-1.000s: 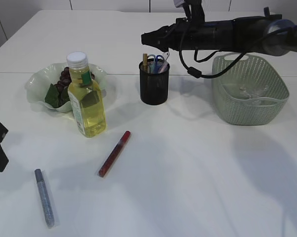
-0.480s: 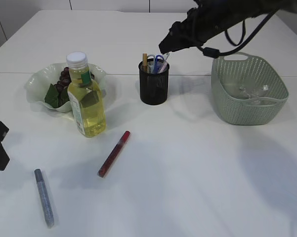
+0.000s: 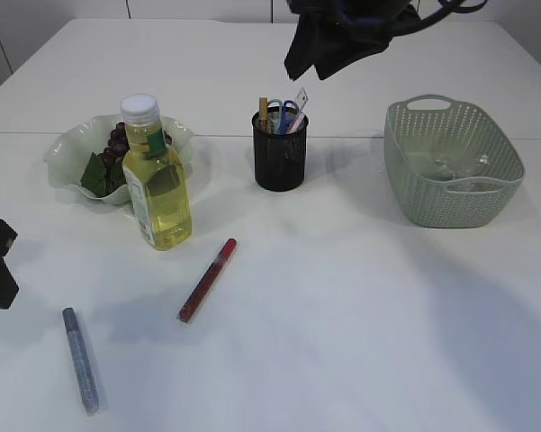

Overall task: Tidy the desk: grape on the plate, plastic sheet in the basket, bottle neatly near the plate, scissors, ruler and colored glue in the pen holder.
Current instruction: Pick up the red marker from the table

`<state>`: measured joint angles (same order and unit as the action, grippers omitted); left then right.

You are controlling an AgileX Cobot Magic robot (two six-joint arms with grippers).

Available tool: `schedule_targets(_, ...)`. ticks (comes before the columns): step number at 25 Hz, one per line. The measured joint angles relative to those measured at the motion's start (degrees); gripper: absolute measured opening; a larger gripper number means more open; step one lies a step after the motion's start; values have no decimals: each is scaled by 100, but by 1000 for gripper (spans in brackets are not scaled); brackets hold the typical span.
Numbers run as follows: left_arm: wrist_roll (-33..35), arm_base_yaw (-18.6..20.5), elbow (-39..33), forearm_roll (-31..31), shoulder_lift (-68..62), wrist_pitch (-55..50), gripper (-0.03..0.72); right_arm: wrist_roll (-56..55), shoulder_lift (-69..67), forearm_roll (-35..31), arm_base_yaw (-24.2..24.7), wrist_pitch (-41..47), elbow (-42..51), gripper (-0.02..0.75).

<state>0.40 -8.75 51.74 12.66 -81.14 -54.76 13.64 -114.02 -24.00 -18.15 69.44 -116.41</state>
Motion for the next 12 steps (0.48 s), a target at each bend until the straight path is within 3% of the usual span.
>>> schedule_targets(6,0,0,0,0,0,95,309,-1237,13,725,-907,175,-13,357)
schedule_targets(12,0,0,0,0,0,219,309,-3367,-194,1610,-1724,188,-13,357)
